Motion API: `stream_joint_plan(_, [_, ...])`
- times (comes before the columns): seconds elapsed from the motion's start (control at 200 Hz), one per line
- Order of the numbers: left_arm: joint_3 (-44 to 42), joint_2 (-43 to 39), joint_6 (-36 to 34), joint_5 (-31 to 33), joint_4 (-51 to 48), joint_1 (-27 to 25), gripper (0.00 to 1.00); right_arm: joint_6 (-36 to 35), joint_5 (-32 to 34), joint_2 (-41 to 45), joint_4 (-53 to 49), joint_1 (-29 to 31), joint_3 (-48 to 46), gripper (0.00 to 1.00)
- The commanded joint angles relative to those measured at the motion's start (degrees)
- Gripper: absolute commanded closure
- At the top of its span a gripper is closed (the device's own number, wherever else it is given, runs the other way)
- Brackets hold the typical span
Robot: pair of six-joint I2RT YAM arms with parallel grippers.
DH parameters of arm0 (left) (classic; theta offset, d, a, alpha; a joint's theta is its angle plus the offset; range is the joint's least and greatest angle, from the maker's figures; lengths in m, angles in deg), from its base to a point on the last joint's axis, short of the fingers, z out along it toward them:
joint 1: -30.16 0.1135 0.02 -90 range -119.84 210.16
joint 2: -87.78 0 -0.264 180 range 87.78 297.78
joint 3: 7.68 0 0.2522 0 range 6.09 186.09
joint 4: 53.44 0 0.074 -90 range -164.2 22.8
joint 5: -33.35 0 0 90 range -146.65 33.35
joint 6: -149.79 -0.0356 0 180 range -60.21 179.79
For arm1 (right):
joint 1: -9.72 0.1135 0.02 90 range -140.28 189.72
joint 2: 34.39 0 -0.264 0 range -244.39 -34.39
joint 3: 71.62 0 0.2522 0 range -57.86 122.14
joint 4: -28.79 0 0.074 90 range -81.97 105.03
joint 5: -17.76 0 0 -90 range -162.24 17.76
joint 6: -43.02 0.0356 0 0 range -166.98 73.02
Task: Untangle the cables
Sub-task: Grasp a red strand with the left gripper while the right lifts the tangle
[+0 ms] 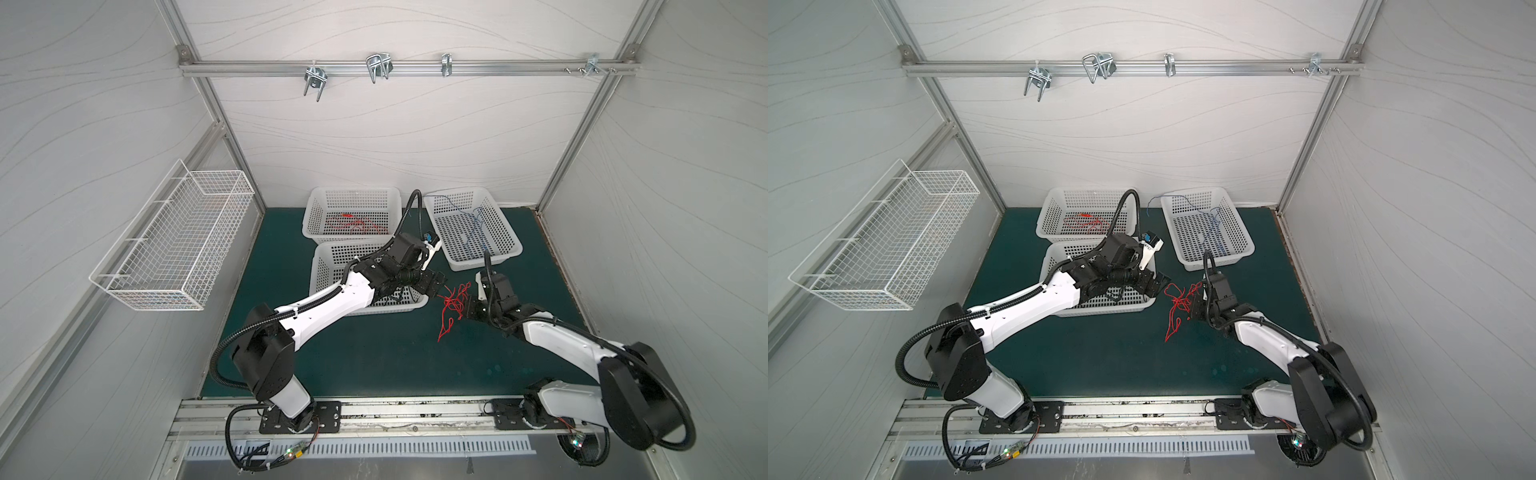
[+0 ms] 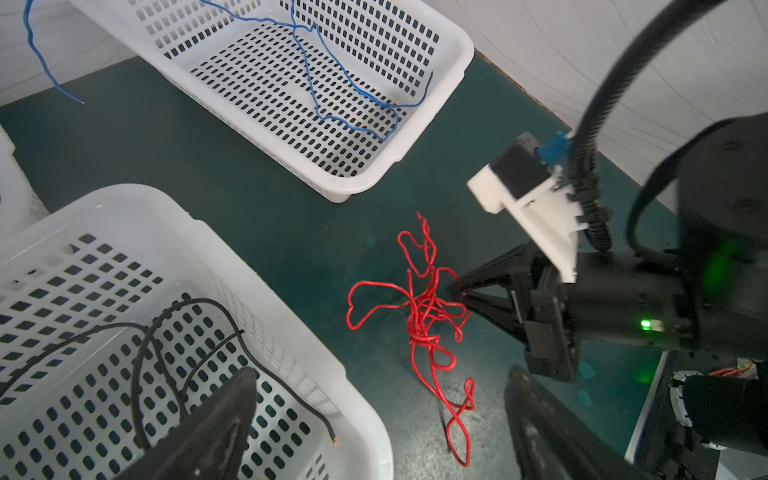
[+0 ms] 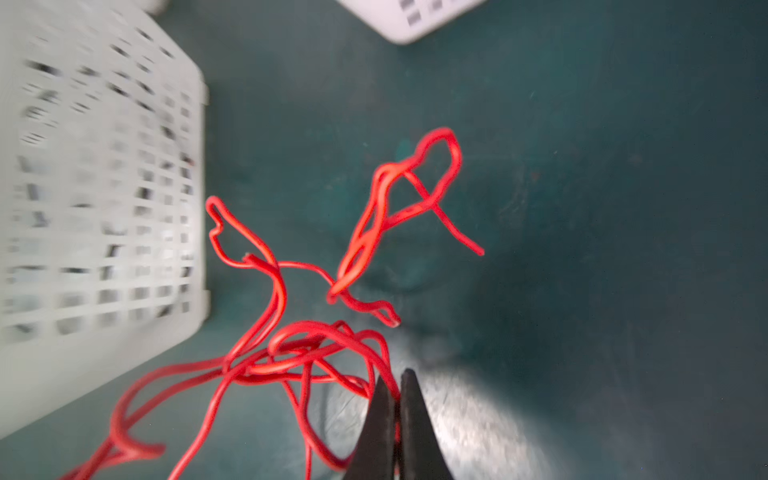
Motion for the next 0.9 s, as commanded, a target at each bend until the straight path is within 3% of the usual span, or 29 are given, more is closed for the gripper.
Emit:
stream_joint_plan(0.0, [-0.28,-0.13,-0.33,-1.78,3.07,-0.23,0.06,-1.39,2.23,8.08,-7.23,-0.20,0.09,1.00])
stream_joint_plan(0.19, [-1.20,0.00,-0.31,-4.58,5.94,-0.41,0.06,-1.28,5.81,21.62,-15.58,-0.25,1.97,1.00])
stream_joint_plan(0.335, [-2.35,-0.31,-1.85,-9.22,8.89,-0.77,0.06,-1.34,7.96,27.08,-19.39,-0.33,4.82,1.00])
stream_joint_plan(0.555, [-5.25,-1.69,-3.05,-14.27,14.18,-1.14,0.06,-1.80,12.79,26.34,-24.37,-0.29,11.74,1.00])
stream_joint_plan(0.89, [-6.37,-0.52,-1.23,-13.57,20.85,-4.44,0.08,-1.10,10.14,21.15,-21.68,-0.33,16.11,1.00])
